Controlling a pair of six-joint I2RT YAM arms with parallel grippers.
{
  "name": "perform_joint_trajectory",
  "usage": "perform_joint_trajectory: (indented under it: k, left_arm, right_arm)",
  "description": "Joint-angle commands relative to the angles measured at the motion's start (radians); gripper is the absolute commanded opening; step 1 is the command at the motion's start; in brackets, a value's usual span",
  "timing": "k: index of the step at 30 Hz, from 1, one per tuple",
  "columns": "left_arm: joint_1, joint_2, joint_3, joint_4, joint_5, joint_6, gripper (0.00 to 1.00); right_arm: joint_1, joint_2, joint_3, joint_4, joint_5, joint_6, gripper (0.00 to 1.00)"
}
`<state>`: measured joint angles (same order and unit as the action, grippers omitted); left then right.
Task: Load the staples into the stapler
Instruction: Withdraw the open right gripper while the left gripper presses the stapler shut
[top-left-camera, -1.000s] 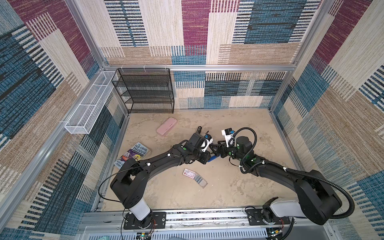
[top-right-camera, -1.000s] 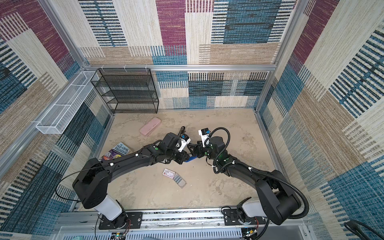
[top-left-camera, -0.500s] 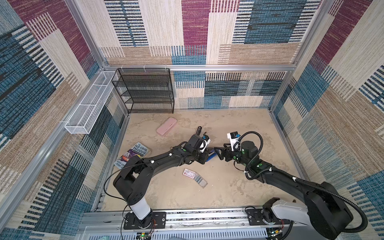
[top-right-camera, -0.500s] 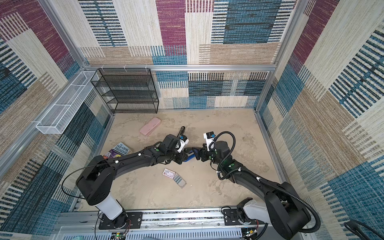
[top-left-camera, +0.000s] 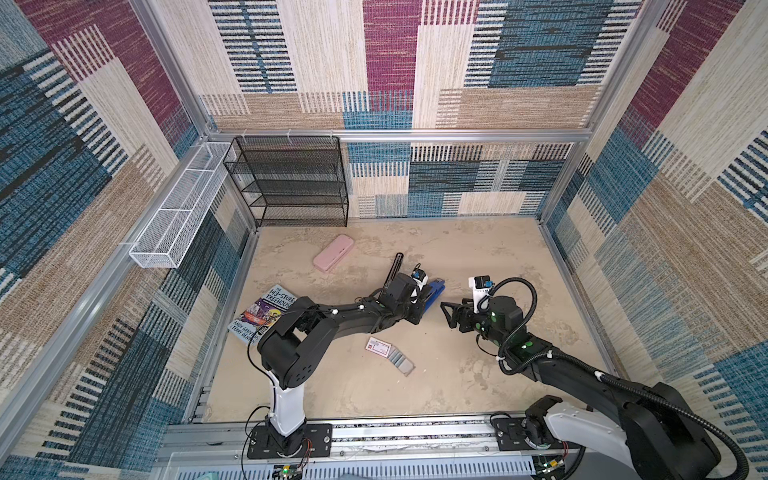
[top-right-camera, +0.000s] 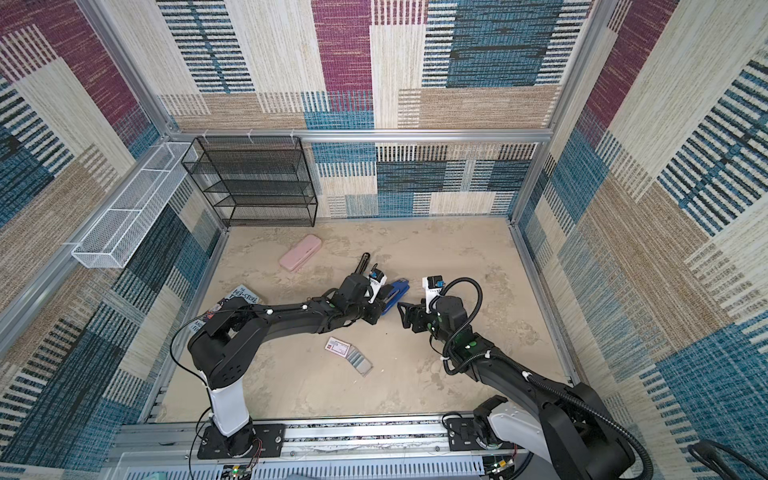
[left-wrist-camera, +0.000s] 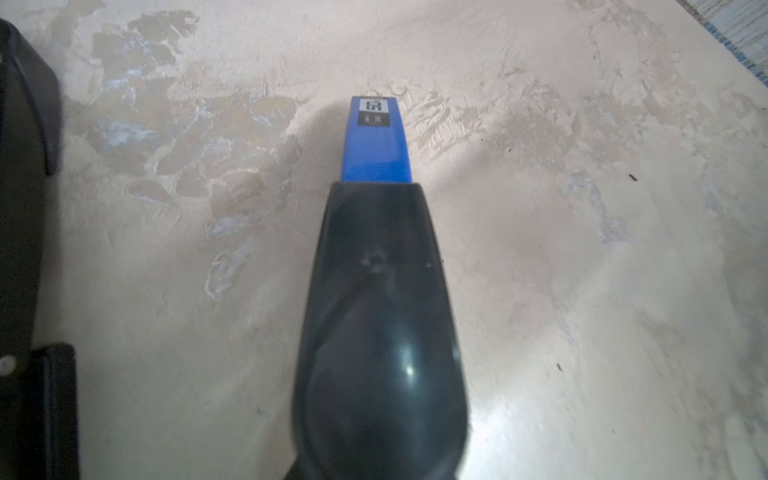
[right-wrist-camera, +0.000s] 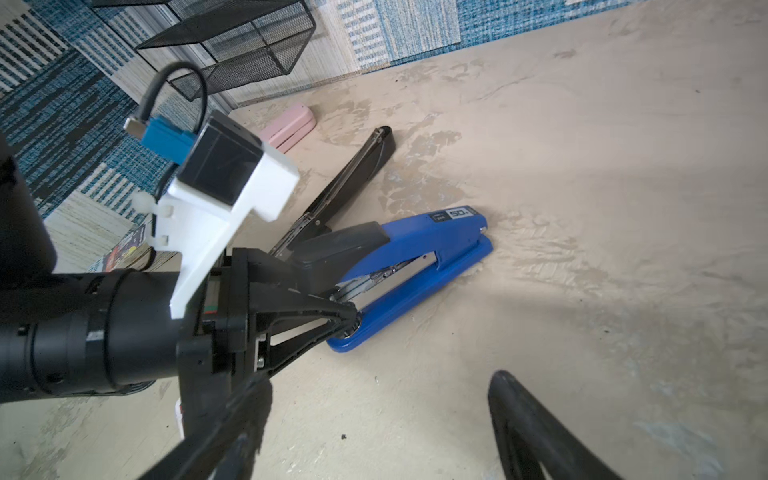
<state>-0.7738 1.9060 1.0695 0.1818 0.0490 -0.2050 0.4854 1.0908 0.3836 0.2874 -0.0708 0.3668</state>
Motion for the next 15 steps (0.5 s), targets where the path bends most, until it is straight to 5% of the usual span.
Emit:
perform_joint_trajectory:
  k: [1,7,15]
  left_arm:
    - [-0.004,0.026,0.004,0.015,-0.031,0.011,0.2]
    - [-0.012,0.013,-0.021,0.022,-0.035,0.009,0.35]
    - [-0.019,-0.078,-0.108,0.022,-0.031,-0.016,0.39]
  right_arm:
    - [-0.003,-0.01,-0.008,0.014,0.036,0.021,0.86]
    - [-0.01,-0.022,-0.017,0.009,0.053,0.026,0.86]
    - [-0.018,-0.026,-0.028,0.018,0.052,0.033,0.86]
